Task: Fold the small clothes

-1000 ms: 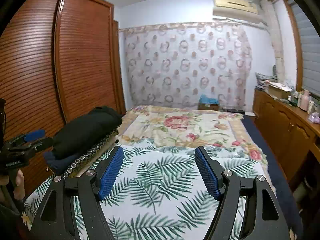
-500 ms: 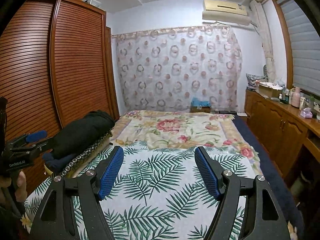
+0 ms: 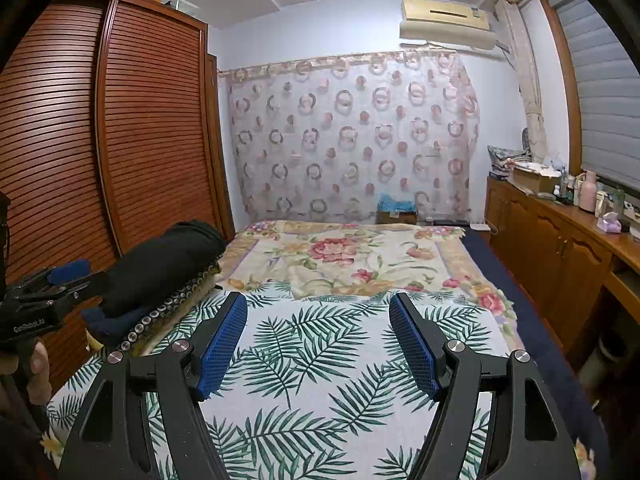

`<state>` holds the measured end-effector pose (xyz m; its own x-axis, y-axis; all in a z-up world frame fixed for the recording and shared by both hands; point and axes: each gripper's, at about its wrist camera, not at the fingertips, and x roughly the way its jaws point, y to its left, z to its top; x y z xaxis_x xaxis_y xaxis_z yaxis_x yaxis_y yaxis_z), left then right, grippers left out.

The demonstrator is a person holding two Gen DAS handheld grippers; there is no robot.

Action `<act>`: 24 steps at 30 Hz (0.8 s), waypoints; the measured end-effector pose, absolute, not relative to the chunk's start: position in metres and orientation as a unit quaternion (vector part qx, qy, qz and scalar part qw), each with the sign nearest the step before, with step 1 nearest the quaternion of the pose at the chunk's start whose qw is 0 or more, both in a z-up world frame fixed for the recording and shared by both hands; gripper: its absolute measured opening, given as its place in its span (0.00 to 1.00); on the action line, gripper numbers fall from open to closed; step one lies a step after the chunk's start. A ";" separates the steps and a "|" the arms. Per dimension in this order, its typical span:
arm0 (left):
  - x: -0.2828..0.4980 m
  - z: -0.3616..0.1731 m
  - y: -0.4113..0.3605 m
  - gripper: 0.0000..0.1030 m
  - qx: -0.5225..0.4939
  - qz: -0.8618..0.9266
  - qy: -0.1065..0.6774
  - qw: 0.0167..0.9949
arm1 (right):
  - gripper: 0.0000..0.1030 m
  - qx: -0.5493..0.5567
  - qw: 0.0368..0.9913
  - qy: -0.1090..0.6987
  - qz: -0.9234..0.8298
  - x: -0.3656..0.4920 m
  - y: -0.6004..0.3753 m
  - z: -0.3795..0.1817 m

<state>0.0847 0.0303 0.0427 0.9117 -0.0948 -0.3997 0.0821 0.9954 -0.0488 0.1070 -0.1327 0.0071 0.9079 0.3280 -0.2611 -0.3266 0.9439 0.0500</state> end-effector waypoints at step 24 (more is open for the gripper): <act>0.084 0.043 0.031 0.79 -0.015 -0.045 0.202 0.978 | 0.73 0.001 0.977 0.134 0.166 0.097 -0.153 0.012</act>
